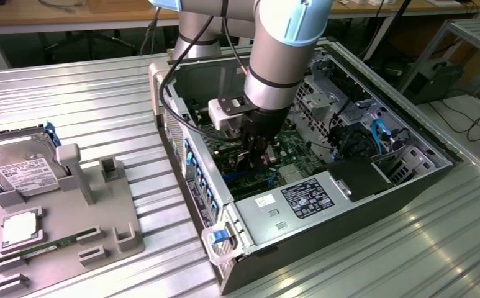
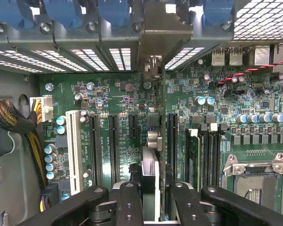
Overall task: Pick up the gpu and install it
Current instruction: 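Insert the gpu into the slot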
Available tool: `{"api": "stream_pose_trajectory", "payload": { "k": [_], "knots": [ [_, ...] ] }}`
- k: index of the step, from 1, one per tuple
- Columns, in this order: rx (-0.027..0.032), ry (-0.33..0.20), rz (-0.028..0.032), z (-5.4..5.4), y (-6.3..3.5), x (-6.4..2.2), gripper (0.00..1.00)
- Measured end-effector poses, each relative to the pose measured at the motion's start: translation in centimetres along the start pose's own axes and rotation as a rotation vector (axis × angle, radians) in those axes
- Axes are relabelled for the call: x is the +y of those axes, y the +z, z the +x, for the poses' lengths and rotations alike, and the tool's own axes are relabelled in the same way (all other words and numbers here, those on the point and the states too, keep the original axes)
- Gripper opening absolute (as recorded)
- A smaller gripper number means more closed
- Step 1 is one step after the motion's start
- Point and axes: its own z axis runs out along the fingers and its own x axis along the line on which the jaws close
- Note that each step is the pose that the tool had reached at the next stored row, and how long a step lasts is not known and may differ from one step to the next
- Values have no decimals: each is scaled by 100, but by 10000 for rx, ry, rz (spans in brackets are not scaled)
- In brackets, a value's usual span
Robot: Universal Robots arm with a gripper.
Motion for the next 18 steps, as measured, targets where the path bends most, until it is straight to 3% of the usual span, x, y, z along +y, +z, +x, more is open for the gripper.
{"api": "stream_pose_trajectory", "payload": {
  "k": [2,18],
  "knots": [
    [23,-6,0,-8,1,0,28],
    [27,-47,4,-28,-24,1,28]
  ]
}}
